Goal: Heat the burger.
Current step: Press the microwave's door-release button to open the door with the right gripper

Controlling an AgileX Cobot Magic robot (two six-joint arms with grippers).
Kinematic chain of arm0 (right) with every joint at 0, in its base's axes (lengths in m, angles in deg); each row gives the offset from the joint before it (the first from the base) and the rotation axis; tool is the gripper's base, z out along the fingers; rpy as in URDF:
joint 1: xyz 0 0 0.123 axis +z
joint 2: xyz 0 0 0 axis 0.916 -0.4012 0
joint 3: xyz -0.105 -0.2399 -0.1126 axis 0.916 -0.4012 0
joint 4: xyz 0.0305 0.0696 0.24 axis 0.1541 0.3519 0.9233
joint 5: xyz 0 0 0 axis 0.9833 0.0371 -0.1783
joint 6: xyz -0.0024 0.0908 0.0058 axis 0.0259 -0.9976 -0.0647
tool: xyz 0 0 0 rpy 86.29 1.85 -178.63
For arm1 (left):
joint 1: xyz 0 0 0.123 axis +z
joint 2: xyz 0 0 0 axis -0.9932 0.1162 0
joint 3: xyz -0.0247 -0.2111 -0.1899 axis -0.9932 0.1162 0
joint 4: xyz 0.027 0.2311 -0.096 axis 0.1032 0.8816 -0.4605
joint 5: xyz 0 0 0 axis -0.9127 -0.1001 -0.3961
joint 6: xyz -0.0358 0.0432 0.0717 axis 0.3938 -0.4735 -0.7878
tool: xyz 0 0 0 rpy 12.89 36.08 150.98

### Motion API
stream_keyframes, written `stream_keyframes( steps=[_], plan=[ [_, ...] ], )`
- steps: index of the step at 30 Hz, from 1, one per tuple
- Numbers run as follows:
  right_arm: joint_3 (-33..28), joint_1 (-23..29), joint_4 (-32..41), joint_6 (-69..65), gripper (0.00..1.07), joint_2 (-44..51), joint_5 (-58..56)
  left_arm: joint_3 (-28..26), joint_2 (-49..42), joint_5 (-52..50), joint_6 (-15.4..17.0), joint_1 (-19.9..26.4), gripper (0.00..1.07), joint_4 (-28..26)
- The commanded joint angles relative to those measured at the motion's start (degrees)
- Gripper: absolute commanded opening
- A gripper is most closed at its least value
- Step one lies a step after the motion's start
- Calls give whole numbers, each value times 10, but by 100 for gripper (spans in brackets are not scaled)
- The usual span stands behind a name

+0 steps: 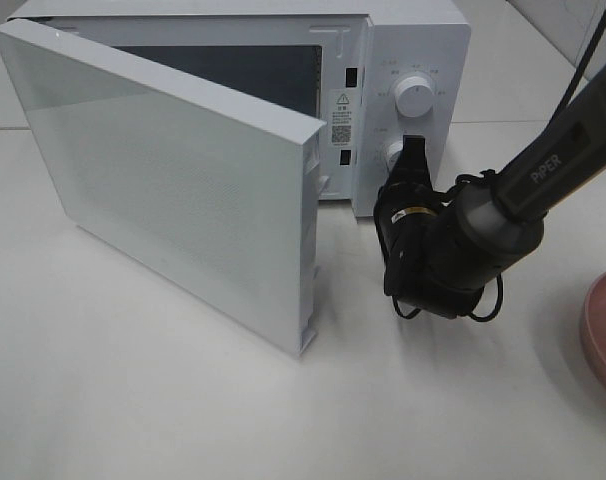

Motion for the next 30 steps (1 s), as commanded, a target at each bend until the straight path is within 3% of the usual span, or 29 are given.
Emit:
stream_keyframes(
  steps=[1,30],
  plan=[
    [40,-30,-88,13,0,-6,66,0,-9,-8,-1,1,100,1],
    [-70,-11,-109,-12,0,72,-61,0,-9,-8,-1,1,100,1]
  ],
)
